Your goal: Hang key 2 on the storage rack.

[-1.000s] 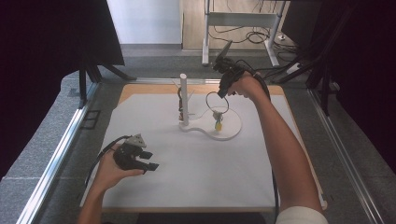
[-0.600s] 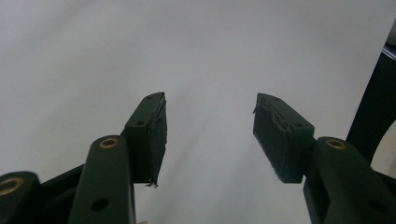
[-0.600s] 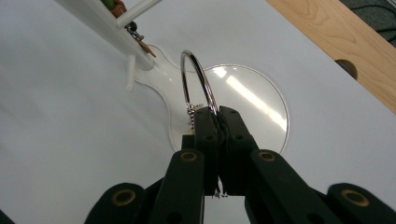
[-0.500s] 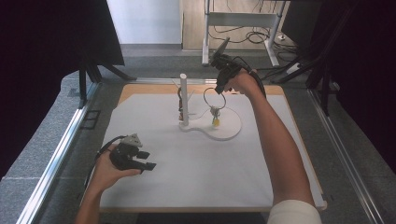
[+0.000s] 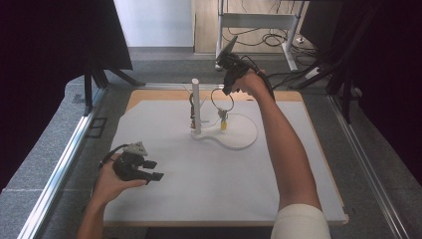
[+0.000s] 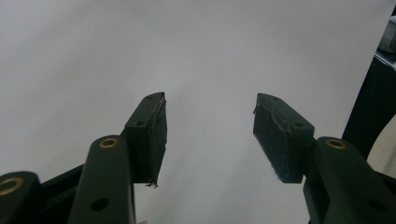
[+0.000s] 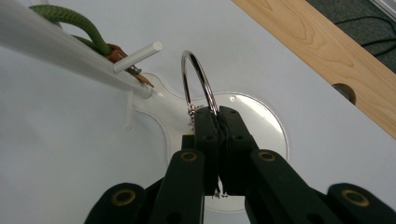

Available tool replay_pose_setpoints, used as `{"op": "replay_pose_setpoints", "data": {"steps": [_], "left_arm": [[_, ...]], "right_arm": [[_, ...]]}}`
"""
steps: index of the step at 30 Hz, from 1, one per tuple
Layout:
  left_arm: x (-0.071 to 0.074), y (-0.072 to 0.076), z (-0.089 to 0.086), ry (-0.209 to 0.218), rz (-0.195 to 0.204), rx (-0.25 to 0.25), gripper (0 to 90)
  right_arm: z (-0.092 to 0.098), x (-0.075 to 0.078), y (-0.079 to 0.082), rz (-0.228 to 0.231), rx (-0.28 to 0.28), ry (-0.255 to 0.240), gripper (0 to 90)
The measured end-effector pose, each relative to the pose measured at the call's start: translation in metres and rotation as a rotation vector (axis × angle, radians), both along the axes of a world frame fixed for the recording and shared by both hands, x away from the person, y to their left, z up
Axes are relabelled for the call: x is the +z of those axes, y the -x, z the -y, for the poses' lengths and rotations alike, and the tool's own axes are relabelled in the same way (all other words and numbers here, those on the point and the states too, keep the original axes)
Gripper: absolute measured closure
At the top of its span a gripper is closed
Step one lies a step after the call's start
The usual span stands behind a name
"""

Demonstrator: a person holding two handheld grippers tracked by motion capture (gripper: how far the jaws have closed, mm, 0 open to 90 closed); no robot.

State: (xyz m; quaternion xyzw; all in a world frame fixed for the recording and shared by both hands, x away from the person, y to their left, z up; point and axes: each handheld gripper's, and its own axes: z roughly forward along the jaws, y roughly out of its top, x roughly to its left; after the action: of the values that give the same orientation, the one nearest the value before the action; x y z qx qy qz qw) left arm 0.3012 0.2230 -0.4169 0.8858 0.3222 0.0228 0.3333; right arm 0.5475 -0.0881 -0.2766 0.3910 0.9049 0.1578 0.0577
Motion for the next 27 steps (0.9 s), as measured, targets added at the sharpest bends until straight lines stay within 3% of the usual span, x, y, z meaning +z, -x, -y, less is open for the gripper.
{"op": "replay_pose_setpoints", "data": {"steps": [17, 21, 27], "left_arm": [[0.001, 0.000, -0.002, 0.008, 0.000, 0.002, 45.2], [0.001, 0.000, -0.002, 0.006, 0.000, 0.000, 45.2], [0.001, 0.000, -0.001, 0.007, 0.001, -0.001, 45.2]], "right_arm": [[-0.012, -0.013, -0.011, -0.004, -0.008, -0.014, 87.1], [-0.021, -0.012, -0.007, 0.001, 0.013, -0.033, 87.1], [-0.029, -0.012, 0.001, 0.001, 0.036, -0.019, 87.1]]}}
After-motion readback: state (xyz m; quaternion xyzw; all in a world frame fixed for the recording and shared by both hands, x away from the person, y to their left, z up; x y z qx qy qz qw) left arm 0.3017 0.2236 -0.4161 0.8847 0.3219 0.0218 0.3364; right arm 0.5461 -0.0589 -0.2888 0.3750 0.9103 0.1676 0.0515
